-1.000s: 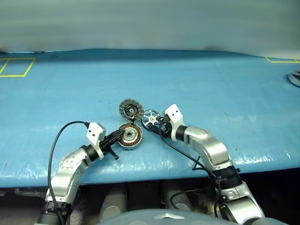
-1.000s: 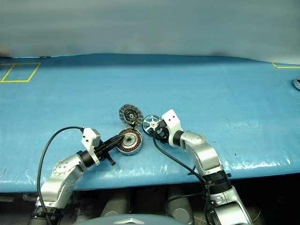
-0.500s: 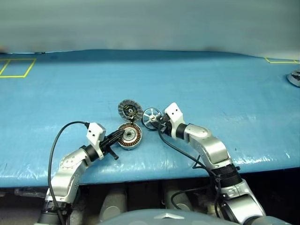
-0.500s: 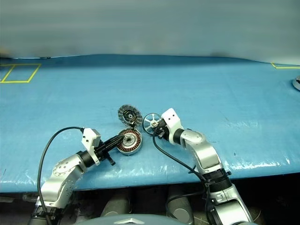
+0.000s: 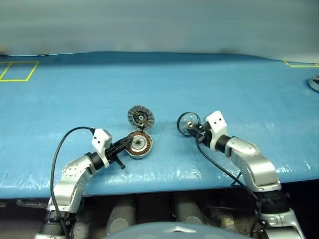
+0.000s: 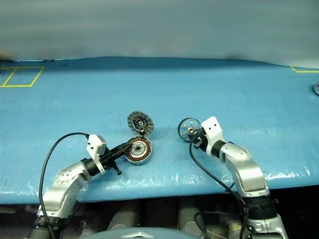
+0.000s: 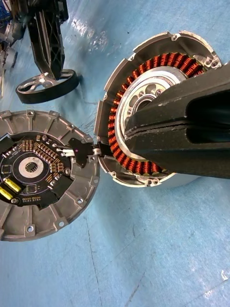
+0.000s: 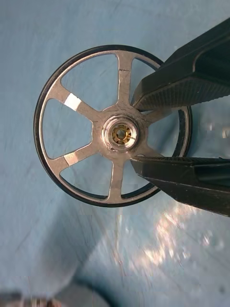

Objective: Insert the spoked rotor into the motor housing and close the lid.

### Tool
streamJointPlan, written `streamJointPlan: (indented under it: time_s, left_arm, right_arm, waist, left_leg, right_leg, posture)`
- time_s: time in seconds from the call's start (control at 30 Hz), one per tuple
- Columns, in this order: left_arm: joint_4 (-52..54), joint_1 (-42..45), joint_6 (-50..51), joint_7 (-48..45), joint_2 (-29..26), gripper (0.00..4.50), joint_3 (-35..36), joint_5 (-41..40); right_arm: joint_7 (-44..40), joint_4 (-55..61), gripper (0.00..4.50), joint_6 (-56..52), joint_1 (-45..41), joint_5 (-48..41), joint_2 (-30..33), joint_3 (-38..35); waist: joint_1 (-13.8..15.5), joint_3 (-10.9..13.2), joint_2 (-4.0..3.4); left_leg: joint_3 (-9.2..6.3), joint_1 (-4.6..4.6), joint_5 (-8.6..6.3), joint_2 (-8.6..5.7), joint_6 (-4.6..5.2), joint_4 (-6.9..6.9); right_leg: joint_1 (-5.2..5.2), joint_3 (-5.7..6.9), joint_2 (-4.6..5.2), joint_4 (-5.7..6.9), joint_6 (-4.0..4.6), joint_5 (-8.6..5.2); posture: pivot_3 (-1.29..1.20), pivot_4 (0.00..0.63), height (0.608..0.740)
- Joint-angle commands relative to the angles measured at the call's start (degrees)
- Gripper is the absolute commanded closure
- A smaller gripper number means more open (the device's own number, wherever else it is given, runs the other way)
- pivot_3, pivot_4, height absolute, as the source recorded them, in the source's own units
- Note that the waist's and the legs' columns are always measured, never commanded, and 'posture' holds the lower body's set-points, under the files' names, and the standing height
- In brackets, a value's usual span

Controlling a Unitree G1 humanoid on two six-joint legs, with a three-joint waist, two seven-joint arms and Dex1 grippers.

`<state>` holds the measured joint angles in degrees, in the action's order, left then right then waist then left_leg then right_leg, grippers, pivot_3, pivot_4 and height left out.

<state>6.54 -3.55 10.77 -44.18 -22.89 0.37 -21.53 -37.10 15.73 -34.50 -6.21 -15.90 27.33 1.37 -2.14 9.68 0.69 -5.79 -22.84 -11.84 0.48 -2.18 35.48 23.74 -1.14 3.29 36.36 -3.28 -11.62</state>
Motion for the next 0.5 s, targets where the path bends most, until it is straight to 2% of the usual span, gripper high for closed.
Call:
streamJointPlan:
  time_s: [0.03, 0.23, 0.5]
  left_arm:
    - [0.81, 0.74, -0.36, -1.40, -1.25, 4.50, 1.93, -1.66]
    - [1.39, 0.99, -0.19, -1.33, -2.32, 4.50, 3.70, -2.16]
    - [1.13, -0.02, -0.32, -0.92, -4.32, 4.50, 3.33, 0.30]
  right_arm:
    - [-6.49, 6.62, 3.31, 2.40, 0.26, -5.54, 0.95, 0.29]
    - [-9.65, 9.14, 3.31, 0.87, -3.04, -11.70, -2.34, 3.54]
    - [-10.30, 5.97, 3.31, 1.86, -7.79, -7.28, -3.00, 12.91]
  waist:
    - [-0.25, 0.02, 0.01]
    - [-0.12, 0.05, 0.05]
    - [0.14, 0.05, 0.06]
  left_leg:
    - [0.00, 0.00, 0.00, 0.02, 0.01, 0.01]
    - [0.00, -0.01, 0.00, 0.02, 0.00, 0.09]
    - [-0.02, -0.09, -0.02, 0.01, -0.01, 0.03]
  right_leg:
    - [0.00, 0.00, -0.02, 0.00, 0.00, 0.00]
    - [-0.02, 0.01, -0.01, 0.00, 0.00, 0.00]
    - [0.01, 0.04, -0.01, -0.09, -0.01, 0.00]
  posture:
    - [0.00, 0.150, 0.740]
    - [0.00, 0.150, 0.740]
    - [0.00, 0.150, 0.740]
